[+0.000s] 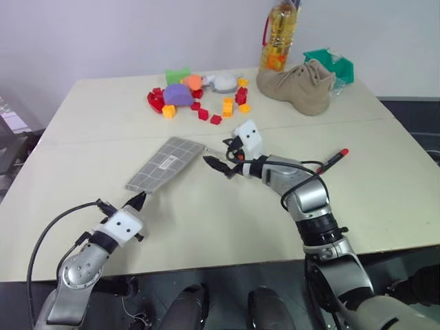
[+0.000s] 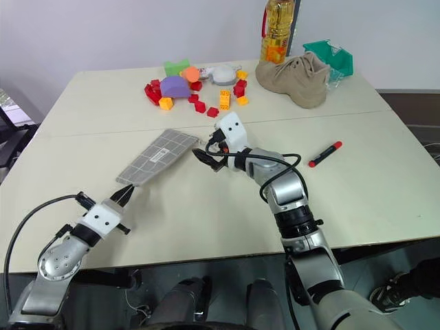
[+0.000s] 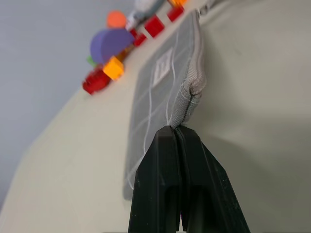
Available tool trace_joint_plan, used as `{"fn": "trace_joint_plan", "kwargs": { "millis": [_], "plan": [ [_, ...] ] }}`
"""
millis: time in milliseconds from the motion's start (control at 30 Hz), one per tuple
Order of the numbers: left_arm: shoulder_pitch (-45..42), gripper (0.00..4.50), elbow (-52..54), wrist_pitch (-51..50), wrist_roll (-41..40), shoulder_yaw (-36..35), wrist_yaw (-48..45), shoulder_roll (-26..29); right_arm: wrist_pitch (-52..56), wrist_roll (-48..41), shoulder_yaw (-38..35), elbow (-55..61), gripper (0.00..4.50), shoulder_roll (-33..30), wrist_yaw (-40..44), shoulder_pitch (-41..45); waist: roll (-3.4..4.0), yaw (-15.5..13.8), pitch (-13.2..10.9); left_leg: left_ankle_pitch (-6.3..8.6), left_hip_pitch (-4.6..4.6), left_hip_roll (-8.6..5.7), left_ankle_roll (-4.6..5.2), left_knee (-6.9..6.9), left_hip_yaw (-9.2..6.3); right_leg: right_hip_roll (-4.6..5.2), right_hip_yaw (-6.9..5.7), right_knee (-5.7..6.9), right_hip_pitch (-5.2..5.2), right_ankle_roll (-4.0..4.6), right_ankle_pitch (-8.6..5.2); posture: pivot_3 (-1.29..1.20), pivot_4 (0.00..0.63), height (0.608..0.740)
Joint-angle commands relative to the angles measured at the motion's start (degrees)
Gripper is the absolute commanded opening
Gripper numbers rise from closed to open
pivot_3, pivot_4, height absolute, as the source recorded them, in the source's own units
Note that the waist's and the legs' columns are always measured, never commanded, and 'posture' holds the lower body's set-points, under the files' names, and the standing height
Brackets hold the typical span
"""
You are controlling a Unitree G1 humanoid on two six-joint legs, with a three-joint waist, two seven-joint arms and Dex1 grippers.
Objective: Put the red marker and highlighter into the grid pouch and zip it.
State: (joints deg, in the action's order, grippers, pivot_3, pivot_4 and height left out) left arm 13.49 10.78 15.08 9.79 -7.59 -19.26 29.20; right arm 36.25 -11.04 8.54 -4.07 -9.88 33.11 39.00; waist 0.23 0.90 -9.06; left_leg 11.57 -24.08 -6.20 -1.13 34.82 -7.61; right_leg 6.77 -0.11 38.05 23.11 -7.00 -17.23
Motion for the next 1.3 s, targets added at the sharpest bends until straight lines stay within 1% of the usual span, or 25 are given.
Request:
{"fn": "trace_joint_plan", "kwargs": {
  "millis": [33, 100, 133, 200, 300, 367, 433, 533, 633, 733, 867, 1000, 1067, 1233, 1300],
  "plan": [
    [2.3, 1.42, 2.7, -0.2, -2.4, -2.0, -1.8, 1.4, 1.2, -1.5, 0.8, 1.9, 4.50, 1.7, 0.1, 0.3, 0.00, 0.1, 0.0, 0.00, 0.00, 0.00, 0.00, 0.00, 0.00, 0.00, 0.00, 0.00, 0.00, 0.00, 0.00, 0.00, 0.150, 0.740],
    [3.0, 2.41, 2.3, 0.4, -1.4, -2.1, -2.0, 2.3, 1.1, -1.2, 1.3, -0.7, 3.96, 3.3, -0.8, 1.0, 0.00, 0.1, 0.0, 0.00, 0.00, 0.01, 0.00, -0.03, -0.01, 0.00, 0.00, 0.01, 0.03, 0.01, 0.00, 0.00, 0.150, 0.740],
    [3.2, 2.96, 1.9, 0.7, -0.9, -2.0, -2.0, 2.8, 0.8, -0.8, 1.7, -2.0, 3.59, 4.1, -1.0, 1.3, 0.00, 0.1, 0.0, 0.00, 0.00, 0.02, 0.00, -0.02, -0.02, -0.01, 0.00, 0.01, 0.04, 0.01, 0.00, 0.00, 0.150, 0.740],
    [3.4, 3.95, 1.2, 1.3, -0.1, -1.7, -1.9, 3.5, -0.2, -0.1, 2.7, -4.5, 2.61, 5.8, -1.3, 2.3, 0.01, 0.1, 0.0, 0.00, 0.00, 0.02, 0.00, -0.02, -0.02, -0.02, 0.00, 0.01, 0.04, 0.01, 0.00, 0.00, 0.150, 0.740],
    [3.6, 3.96, 0.1, 2.4, 1.1, -1.7, -1.2, 4.4, -2.8, 1.7, 4.9, -11.8, 1.00, 10.5, -2.9, 5.7, 0.02, 0.3, 0.0, 0.00, 0.00, 0.01, 0.00, -0.04, 0.00, -0.02, 0.00, 0.02, 0.08, 0.01, 0.00, 0.00, 0.150, 0.740],
    [3.7, 3.96, -0.3, 2.8, 1.1, -1.9, -1.1, 4.5, -5.5, 3.8, 6.2, -17.5, 0.05, 13.5, -4.8, 8.0, 0.01, 0.5, 0.0, -0.01, 0.01, 0.03, -0.01, -0.07, 0.00, -0.05, 0.01, 0.03, 0.11, 0.02, 0.00, 0.00, 0.150, 0.740],
    [4.0, 3.96, -0.8, 3.5, 1.3, -2.1, -1.1, 4.8, -8.4, 5.8, 7.0, -22.7, 0.05, 16.0, -6.8, 10.0, 0.01, 0.5, 0.0, -0.03, 0.01, 0.03, -0.05, -0.10, -0.01, -0.05, 0.01, 0.05, 0.14, 0.02, 0.00, 0.00, 0.150, 0.740],
    [4.5, 3.96, -1.7, 4.3, 1.4, -2.5, -1.1, 5.6, -9.8, 5.8, 5.6, -33.2, 0.05, 21.3, -9.2, 13.8, 0.01, 0.6, 0.0, -0.03, 0.01, 0.02, -0.06, -0.10, -0.01, -0.05, 0.02, 0.04, 0.14, 0.02, 0.00, 0.00, 0.150, 0.740],
    [4.7, 3.96, -1.8, 4.8, 1.6, -2.6, -1.2, 6.3, -11.5, 8.1, 6.4, -40.5, 0.05, 22.7, -11.7, 15.7, -0.03, 0.0, 0.0, -0.03, 0.02, -0.01, -0.07, -0.10, -0.03, -0.05, 0.01, 0.01, 0.10, 0.02, 0.00, 0.00, 0.150, 0.740],
    [4.3, 3.96, -2.3, 5.6, 1.8, -2.7, -1.4, 7.3, -9.9, 7.6, 4.8, -44.5, 0.05, 23.6, -13.6, 16.7, 0.00, 0.2, 0.0, -0.03, 0.07, -0.03, -0.07, -0.11, -0.02, -0.03, 0.04, 0.04, 0.09, 0.03, 0.01, 0.00, 0.150, 0.740],
    [1.7, 3.96, -4.2, 6.8, 2.8, -1.5, -2.4, 9.3, -9.4, 7.0, 3.8, -45.1, 0.05, 23.6, -13.4, 16.5, -0.01, 0.1, 0.0, -0.06, 0.18, 0.01, -0.11, -0.15, -0.07, -0.10, 0.03, 0.08, 0.02, 0.05, 0.02, 0.00, 0.150, 0.740],
    [-2.4, 3.96, -8.3, 10.1, 8.3, 2.1, -3.8, 13.5, -8.9, 6.4, 2.9, -44.6, 0.05, 23.7, -13.5, 16.4, -0.01, 0.0, 0.0, -0.07, 0.22, -0.01, -0.12, -0.14, -0.08, -0.09, 0.02, 0.08, -0.03, 0.06, 0.02, 0.00, 0.150, 0.740],
    [-6.2, 3.96, -11.6, 12.0, 10.7, 4.5, -3.8, 14.7, -8.6, 5.9, 2.6, -44.3, 0.05, 23.9, -13.7, 16.4, 0.01, -0.1, 0.0, -0.07, 0.24, -0.02, -0.13, -0.15, -0.07, -0.09, 0.03, 0.08, -0.04, 0.05, 0.02, 0.00, 0.150, 0.740],
    [-17.3, 3.96, -18.3, 13.9, 15.8, 11.0, -3.1, 13.6, -8.3, 5.7, 2.6, -43.0, 0.05, 24.2, -13.9, 16.2, 0.02, -0.3, 0.0, -0.09, 0.34, -0.03, -0.16, -0.16, -0.10, -0.09, 0.01, 0.09, -0.14, 0.05, 0.03, 0.00, 0.150, 0.740],
    [-20.3, 3.96, -20.7, 14.4, 17.7, 12.9, -2.5, 13.3, -8.5, 5.6, 2.4, -43.0, 0.05, 24.2, -14.0, 16.3, 0.01, -0.2, 0.0, -0.09, 0.37, -0.04, -0.16, -0.16, -0.10, -0.09, 0.01, 0.09, -0.17, 0.04, 0.03, 0.00, 0.150, 0.740]
  ]
}}
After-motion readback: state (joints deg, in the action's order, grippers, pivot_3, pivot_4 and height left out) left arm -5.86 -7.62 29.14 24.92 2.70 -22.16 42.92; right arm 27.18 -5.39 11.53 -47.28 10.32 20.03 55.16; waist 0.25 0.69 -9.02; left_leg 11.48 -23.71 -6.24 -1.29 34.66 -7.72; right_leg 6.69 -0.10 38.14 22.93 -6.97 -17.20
